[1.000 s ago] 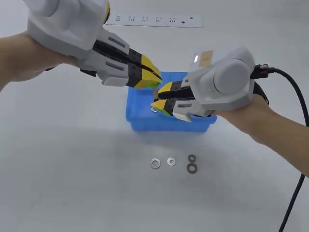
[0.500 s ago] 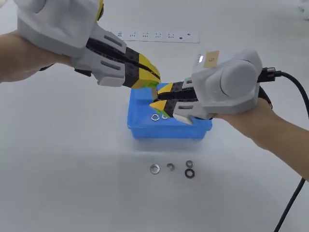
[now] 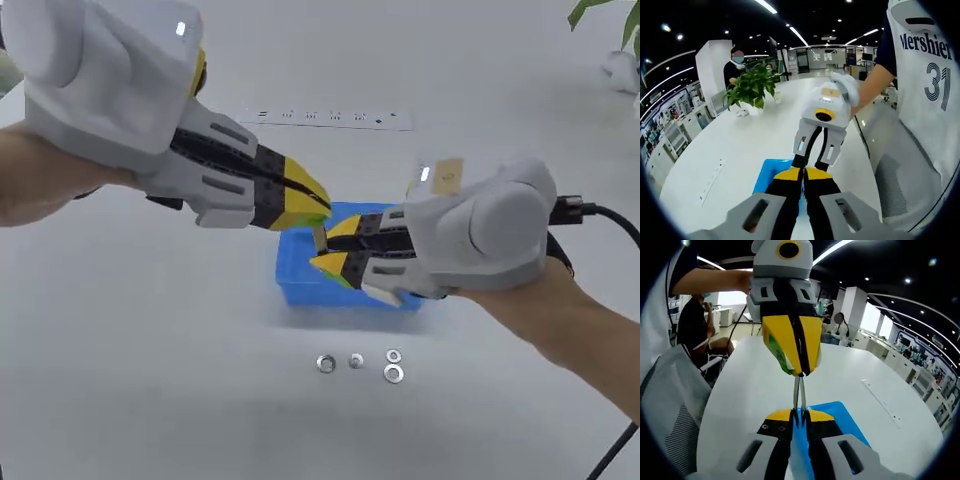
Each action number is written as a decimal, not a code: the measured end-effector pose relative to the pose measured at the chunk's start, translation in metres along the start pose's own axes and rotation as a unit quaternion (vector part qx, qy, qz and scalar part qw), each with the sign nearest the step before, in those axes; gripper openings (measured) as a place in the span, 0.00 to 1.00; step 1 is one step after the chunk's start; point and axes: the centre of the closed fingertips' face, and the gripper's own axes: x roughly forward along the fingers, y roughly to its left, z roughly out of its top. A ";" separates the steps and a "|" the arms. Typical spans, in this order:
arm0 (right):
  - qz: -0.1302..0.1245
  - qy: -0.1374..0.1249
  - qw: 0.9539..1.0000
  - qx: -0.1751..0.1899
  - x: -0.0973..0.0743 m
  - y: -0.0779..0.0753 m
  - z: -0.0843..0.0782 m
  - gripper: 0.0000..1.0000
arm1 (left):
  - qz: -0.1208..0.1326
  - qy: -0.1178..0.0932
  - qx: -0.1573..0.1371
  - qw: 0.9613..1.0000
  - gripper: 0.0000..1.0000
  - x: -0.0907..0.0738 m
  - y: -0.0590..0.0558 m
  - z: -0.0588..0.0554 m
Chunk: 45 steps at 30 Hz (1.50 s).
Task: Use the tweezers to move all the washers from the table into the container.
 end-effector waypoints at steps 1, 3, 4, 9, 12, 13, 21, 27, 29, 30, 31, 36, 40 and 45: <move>0.000 0.001 1.000 -0.001 0.000 0.003 -0.001 0.11 | 0.000 0.000 -0.002 1.000 0.05 -0.001 -0.007 0.002; 0.004 0.001 1.000 0.000 -0.001 0.009 -0.001 0.11 | -0.001 0.000 -0.003 1.000 0.05 -0.001 -0.014 0.001; 0.006 0.002 1.000 0.001 -0.001 0.014 -0.002 0.11 | -0.002 0.001 -0.005 1.000 0.05 0.000 -0.015 -0.001; 0.021 0.008 1.000 0.003 -0.001 0.030 -0.008 0.11 | -0.003 0.002 -0.017 1.000 0.05 0.001 -0.033 -0.004; 0.032 0.011 0.999 0.002 0.000 0.039 -0.011 0.11 | -0.003 0.000 -0.024 1.000 0.05 0.001 -0.040 -0.009; 0.036 0.013 0.999 0.001 0.000 0.042 -0.013 0.11 | -0.004 0.001 -0.026 1.000 0.05 0.001 -0.043 -0.011; 0.044 0.020 0.999 0.019 0.003 0.056 -0.028 0.11 | -0.009 -0.002 -0.042 0.999 0.05 0.008 -0.052 -0.026; 0.049 0.028 0.998 0.032 0.007 0.061 -0.040 0.11 | -0.011 0.004 -0.053 0.999 0.05 0.014 -0.055 -0.037; 0.051 0.030 0.998 0.037 0.008 0.062 -0.044 0.11 | -0.012 0.004 -0.058 0.998 0.05 0.017 -0.056 -0.040; 0.051 0.031 0.997 0.038 0.009 0.062 -0.045 0.11 | -0.012 0.005 -0.060 0.998 0.05 0.018 -0.056 -0.042; 0.052 0.032 0.997 0.039 0.009 0.063 -0.047 0.11 | -0.013 0.005 -0.062 0.998 0.05 0.019 -0.057 -0.043; 0.057 0.038 0.997 0.045 0.012 0.068 -0.055 0.11 | -0.019 0.008 -0.070 0.997 0.05 0.024 -0.059 -0.051; 0.058 0.041 0.996 0.049 0.014 0.068 -0.060 0.11 | -0.019 0.010 -0.076 0.997 0.05 0.026 -0.060 -0.056; 0.061 0.043 0.996 0.049 0.016 0.069 -0.062 0.11 | -0.020 0.011 -0.081 0.996 0.05 0.027 -0.059 -0.059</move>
